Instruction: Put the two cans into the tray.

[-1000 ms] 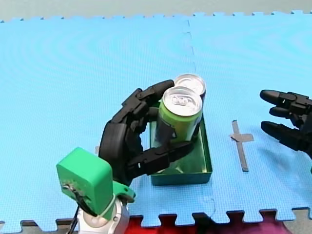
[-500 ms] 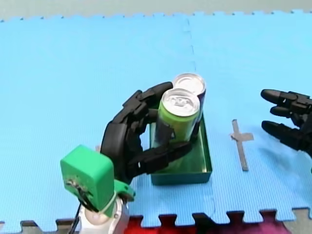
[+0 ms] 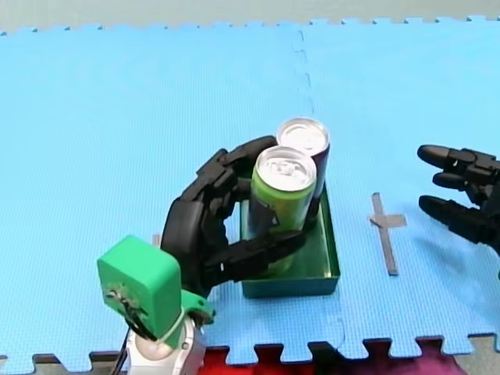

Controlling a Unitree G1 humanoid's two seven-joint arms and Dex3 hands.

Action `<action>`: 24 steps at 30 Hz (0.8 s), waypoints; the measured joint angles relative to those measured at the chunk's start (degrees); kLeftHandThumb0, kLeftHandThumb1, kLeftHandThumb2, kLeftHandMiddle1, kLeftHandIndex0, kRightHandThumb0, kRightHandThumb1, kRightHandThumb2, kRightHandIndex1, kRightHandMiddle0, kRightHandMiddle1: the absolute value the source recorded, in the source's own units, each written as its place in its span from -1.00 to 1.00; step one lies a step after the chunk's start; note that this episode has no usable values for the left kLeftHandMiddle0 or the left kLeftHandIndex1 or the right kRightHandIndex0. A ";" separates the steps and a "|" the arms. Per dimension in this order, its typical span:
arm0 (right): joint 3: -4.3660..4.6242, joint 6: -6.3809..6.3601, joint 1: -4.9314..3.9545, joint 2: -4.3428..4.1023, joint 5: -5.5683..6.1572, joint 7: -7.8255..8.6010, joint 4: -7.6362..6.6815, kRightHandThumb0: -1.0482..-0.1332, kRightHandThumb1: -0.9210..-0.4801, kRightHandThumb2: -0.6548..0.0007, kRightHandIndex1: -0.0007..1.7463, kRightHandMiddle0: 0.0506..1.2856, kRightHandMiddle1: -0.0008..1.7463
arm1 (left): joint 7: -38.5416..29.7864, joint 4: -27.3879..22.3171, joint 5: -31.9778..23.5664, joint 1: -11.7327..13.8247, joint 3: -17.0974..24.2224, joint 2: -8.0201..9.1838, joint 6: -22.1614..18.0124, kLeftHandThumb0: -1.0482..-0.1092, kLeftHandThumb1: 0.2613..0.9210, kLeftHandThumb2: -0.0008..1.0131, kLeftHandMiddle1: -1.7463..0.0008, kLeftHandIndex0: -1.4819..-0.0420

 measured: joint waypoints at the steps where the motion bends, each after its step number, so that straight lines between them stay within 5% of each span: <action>1: -0.01 -0.07 0.00 0.00 0.00 0.01 0.06 -0.01 -0.63 0.99 0.66 0.66 -1.00 | -0.19 0.51 -0.15 -0.17 0.13 -0.01 -0.30 0.69 0.68 -0.99 -1.00 0.33; 24: -0.18 -0.87 0.00 0.15 0.03 0.02 0.08 -0.03 -0.66 1.00 0.62 0.66 -1.00 | -3.29 7.41 -1.71 -1.69 1.98 -0.18 -6.07 0.68 0.68 -0.99 -1.00 0.32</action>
